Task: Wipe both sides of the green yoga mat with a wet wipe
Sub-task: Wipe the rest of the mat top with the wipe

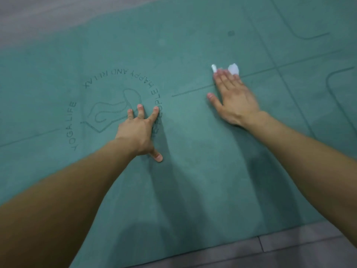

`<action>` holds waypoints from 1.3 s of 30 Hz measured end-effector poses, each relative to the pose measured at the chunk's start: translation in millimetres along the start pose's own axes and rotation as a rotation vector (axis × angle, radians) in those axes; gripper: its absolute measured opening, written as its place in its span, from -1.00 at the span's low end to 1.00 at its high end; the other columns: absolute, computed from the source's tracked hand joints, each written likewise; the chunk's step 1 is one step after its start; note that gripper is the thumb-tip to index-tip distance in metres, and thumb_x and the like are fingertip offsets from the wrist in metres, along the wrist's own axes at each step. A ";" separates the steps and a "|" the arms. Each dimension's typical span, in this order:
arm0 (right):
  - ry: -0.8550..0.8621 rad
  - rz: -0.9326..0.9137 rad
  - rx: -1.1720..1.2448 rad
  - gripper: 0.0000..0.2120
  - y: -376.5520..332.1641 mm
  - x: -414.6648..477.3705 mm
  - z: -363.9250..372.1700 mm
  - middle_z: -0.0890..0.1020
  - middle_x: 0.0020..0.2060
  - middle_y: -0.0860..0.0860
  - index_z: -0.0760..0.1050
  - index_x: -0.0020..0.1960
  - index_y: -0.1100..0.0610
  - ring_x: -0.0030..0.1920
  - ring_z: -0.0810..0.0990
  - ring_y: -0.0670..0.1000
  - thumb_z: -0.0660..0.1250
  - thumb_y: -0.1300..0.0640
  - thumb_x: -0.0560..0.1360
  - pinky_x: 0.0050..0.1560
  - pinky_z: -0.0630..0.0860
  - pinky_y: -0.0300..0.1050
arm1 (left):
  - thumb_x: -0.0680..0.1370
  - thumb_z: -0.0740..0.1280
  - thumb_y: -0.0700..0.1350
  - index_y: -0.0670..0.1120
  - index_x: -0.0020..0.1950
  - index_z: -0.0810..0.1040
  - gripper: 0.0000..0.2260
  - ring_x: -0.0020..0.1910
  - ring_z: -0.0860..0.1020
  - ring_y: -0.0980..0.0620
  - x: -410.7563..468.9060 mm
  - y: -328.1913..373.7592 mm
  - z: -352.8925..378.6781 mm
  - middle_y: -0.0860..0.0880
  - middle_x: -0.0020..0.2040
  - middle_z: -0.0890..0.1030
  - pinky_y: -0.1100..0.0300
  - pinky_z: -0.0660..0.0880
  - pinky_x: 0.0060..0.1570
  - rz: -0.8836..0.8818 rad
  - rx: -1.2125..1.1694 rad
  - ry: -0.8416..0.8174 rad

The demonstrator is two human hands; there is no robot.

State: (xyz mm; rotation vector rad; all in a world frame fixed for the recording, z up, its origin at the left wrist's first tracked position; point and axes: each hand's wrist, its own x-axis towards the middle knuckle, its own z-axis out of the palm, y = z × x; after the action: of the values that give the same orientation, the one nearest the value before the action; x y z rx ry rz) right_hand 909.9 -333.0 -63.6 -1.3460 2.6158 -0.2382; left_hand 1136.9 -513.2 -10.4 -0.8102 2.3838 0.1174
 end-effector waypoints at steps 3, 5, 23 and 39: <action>-0.019 -0.102 0.036 -0.17 -41.7 -19.9 10.7 -0.03 0.71 0.10 -0.10 0.72 0.18 0.70 -0.15 0.06 -0.09 -0.36 0.67 0.69 -0.14 0.04 | -0.01 0.69 0.39 0.22 0.68 -0.32 0.56 0.69 -0.08 -0.35 -0.9 2.8 -4.2 -0.15 0.73 -0.17 -0.32 0.28 0.54 -0.003 -0.011 -0.014; -0.109 -0.437 0.041 -0.22 -75.2 -57.4 27.6 -0.01 0.71 0.08 -0.10 0.72 0.14 0.70 -0.14 0.04 -0.06 -0.32 0.69 0.69 -0.10 0.04 | -0.01 0.69 0.38 0.22 0.68 -0.32 0.56 0.69 -0.09 -0.34 -1.8 2.7 -4.1 -0.14 0.73 -0.18 -0.30 0.25 0.57 -0.020 -0.034 -0.016; -0.002 -0.012 -0.050 -0.17 43.3 -8.1 -5.3 0.06 0.71 0.08 -0.01 0.72 0.15 0.70 -0.03 0.03 -0.23 -0.34 0.62 0.69 -0.14 0.04 | 0.65 0.12 0.35 0.10 0.69 0.19 -0.34 0.69 0.09 -0.18 -63.5 81.1 84.1 -0.12 0.70 0.16 -0.16 0.10 0.64 -0.086 -0.193 0.404; -0.106 -0.605 0.013 -0.28 -26.1 -74.6 27.2 0.03 0.70 0.06 -0.05 0.73 0.10 0.70 -0.08 0.02 -0.08 -0.26 0.70 0.69 -0.15 -0.02 | 0.69 -0.12 0.34 0.05 0.74 -0.02 -0.33 0.71 -0.01 -0.20 -59.9 78.5 97.5 -0.14 0.73 0.01 -0.20 0.06 0.65 -0.090 -0.046 0.378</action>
State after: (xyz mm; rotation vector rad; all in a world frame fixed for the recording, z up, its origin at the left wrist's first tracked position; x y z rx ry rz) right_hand 979.4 -288.6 -76.9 -2.0481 2.0514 -0.2545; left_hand 1180.0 -392.3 -63.0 -1.0363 2.6975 -0.0208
